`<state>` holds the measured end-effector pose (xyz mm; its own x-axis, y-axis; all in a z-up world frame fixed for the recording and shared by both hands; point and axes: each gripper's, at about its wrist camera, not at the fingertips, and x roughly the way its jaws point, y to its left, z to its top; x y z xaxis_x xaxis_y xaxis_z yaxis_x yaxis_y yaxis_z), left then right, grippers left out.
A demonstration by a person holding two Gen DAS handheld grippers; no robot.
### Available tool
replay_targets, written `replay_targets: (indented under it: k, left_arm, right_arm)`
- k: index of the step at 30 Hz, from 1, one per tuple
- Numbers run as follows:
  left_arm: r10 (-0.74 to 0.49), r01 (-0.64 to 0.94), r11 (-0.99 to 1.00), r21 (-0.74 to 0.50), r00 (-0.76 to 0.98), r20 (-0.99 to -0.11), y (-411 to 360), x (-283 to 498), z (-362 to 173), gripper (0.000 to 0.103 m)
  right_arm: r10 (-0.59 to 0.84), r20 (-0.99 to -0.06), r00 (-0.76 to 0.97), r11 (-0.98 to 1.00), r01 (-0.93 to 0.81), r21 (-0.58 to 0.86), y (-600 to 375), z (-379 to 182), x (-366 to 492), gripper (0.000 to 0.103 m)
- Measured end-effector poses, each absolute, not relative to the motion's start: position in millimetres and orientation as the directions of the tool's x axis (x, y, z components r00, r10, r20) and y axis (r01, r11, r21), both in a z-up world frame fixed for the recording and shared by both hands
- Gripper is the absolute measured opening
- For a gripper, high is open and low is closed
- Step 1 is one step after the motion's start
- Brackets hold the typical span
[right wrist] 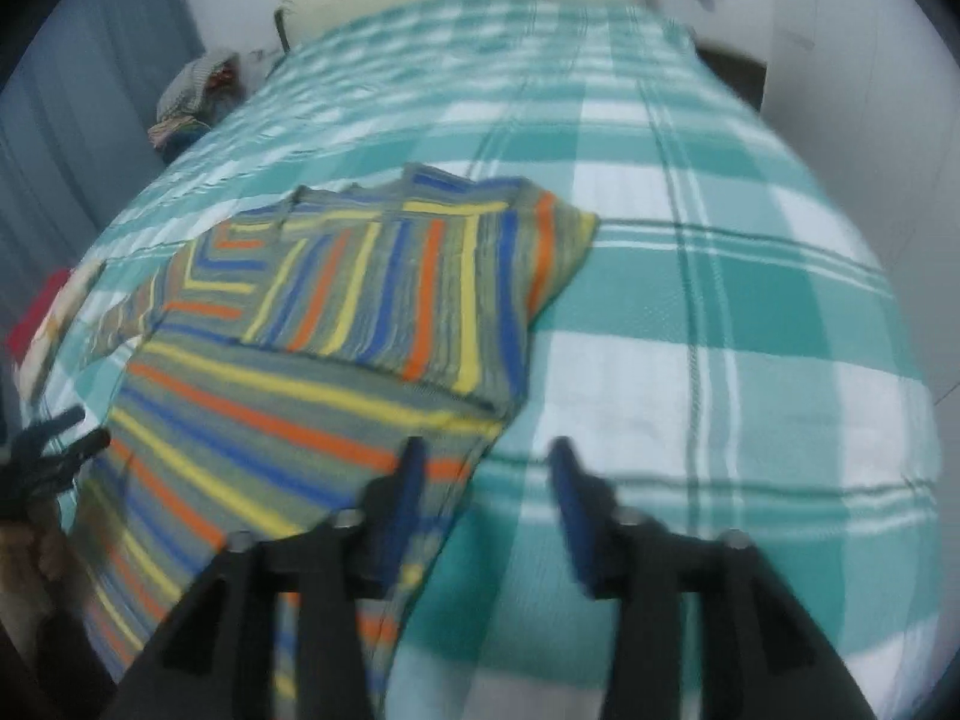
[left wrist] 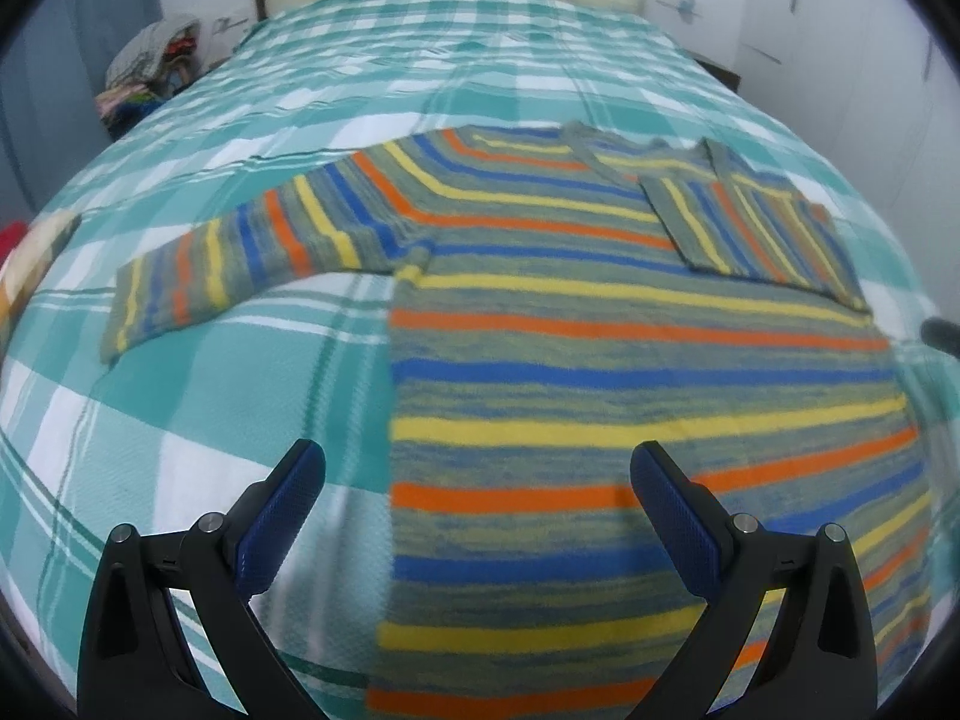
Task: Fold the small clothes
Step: 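Move the left gripper to the other sleeve cuff and grasp it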
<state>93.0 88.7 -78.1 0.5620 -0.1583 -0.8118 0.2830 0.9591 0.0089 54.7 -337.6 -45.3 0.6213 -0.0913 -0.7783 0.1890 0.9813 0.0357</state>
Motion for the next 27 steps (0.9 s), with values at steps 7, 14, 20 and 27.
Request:
replay_targets:
  k: [7, 14, 20, 27]
  left_arm:
    - [-0.068, 0.332, 0.924, 0.19, 0.632, -0.772, 63, 77, -90, 0.102]
    - [-0.041, 0.34, 0.91, 0.236, 0.642, -0.766, 56, 73, -99, 0.102]
    - [-0.038, 0.343, 0.911, 0.231, 0.625, -0.78, 51, 76, -104, 0.102]
    - [-0.118, 0.336, 0.939, 0.076, 0.522, -0.845, 68, 92, -93, 0.101]
  right_arm:
    - [-0.249, -0.693, 0.676, 0.943, 0.333, -0.015, -325, -55, 11, 0.072]
    - [-0.357, -0.713, 0.603, 0.881, 0.472, -0.042, -355, -79, 2, 0.082]
    - [-0.362, -0.754, 0.548, 0.856, 0.515, -0.037, -366, -100, 4, 0.088]
    - [-0.36, -0.765, 0.534, 0.853, 0.52, -0.039, -370, -110, 9, 0.101]
